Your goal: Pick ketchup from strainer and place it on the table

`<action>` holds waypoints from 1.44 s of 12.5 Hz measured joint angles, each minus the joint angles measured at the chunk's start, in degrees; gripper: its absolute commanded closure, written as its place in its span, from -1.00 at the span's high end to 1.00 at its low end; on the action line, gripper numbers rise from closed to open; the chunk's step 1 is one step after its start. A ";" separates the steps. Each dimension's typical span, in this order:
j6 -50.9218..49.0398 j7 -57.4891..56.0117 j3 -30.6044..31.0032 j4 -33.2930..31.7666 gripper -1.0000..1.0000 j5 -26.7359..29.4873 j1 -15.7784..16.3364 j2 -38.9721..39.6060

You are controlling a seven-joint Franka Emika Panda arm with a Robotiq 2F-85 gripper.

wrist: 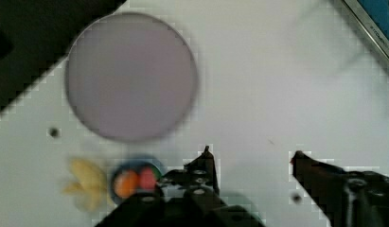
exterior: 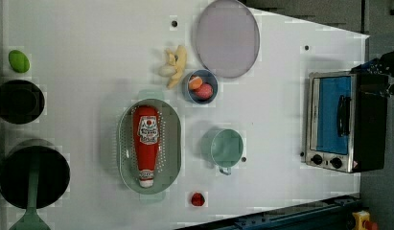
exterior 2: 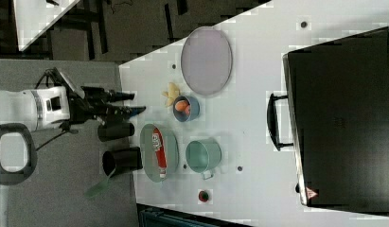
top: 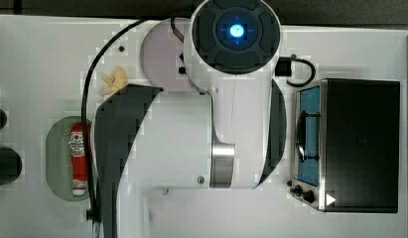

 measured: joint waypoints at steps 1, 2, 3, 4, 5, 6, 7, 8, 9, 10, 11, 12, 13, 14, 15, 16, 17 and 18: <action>-5.29 -0.04 1.79 -2.24 0.58 -0.05 -2.01 -2.51; -8.82 -0.04 2.71 -4.81 0.80 -0.09 -3.37 -5.92; -10.37 -0.09 3.01 -6.21 0.99 0.07 -3.91 -9.04; -10.16 -0.17 3.10 -6.43 1.00 0.33 -3.97 -11.39; -8.98 -0.23 3.83 -5.76 1.00 0.40 -4.24 -12.65; -6.82 -0.23 5.08 -4.70 1.00 0.12 -4.47 -12.87; -4.63 -0.22 6.80 -3.69 1.00 0.01 -4.55 -12.40; -2.99 -0.22 9.09 -3.08 1.00 0.13 -4.64 -11.55; -2.06 -0.22 11.86 -2.69 1.00 -0.05 -4.56 -10.28; -1.57 -0.22 14.71 -2.46 1.00 -0.29 -3.95 -8.39; -1.34 -0.26 17.86 -2.46 1.00 -0.18 -3.15 -5.92; -0.91 -0.29 21.51 -2.57 1.00 0.01 -2.63 -3.31; 0.09 -0.15 24.82 -3.02 1.00 -0.17 -1.71 -0.79; 1.30 -0.12 27.69 -3.80 1.00 0.06 -0.43 1.62; 2.77 -0.07 30.69 -4.42 1.00 0.22 0.55 3.84; 3.83 0.16 33.62 -5.26 1.00 0.23 1.21 5.46; 4.52 0.47 36.00 -6.88 1.00 0.00 1.96 6.27; 6.56 0.76 37.93 -8.62 1.00 -0.55 2.65 6.74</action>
